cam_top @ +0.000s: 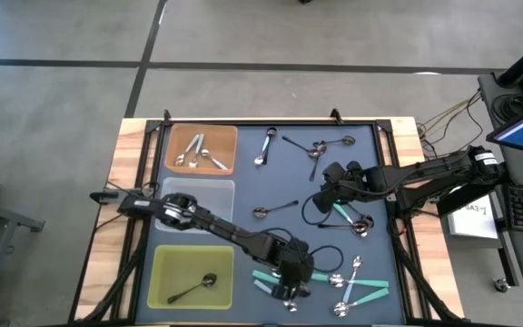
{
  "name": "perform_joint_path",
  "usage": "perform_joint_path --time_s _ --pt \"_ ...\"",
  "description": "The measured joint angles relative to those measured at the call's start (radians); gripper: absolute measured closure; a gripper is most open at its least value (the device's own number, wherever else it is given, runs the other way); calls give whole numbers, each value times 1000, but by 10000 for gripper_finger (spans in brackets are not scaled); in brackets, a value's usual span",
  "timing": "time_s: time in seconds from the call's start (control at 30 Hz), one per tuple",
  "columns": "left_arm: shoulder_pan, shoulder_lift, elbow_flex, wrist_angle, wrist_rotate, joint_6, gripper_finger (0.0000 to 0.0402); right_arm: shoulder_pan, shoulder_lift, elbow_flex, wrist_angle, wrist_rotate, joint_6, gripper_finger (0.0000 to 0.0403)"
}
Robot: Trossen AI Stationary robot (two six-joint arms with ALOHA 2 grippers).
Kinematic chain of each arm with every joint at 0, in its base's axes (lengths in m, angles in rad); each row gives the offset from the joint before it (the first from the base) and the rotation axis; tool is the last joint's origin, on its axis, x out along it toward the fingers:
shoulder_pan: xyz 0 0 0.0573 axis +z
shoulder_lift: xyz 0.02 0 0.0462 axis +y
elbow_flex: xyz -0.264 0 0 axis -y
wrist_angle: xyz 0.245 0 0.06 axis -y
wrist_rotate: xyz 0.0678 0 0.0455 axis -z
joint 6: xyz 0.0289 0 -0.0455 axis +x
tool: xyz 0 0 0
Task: Sort silverware by color (type)
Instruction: Put the light green spoon into the transparent bin
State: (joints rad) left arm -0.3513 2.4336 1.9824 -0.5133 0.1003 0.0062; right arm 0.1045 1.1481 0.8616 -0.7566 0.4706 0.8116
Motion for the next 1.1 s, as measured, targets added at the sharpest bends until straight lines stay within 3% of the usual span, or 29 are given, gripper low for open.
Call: perform_joint_path --time_s 0.47,0.93,1.1 --pt "15 -9 24 -37 -24 -8 298 0 0 0 9 0 0 257" --pt "37 -8 -72 11 -13 -49 298 0 0 0 12 0 0 257" --pt "38 -11 -66 6 -20 -44 331 0 0 0 14 0 0 257"
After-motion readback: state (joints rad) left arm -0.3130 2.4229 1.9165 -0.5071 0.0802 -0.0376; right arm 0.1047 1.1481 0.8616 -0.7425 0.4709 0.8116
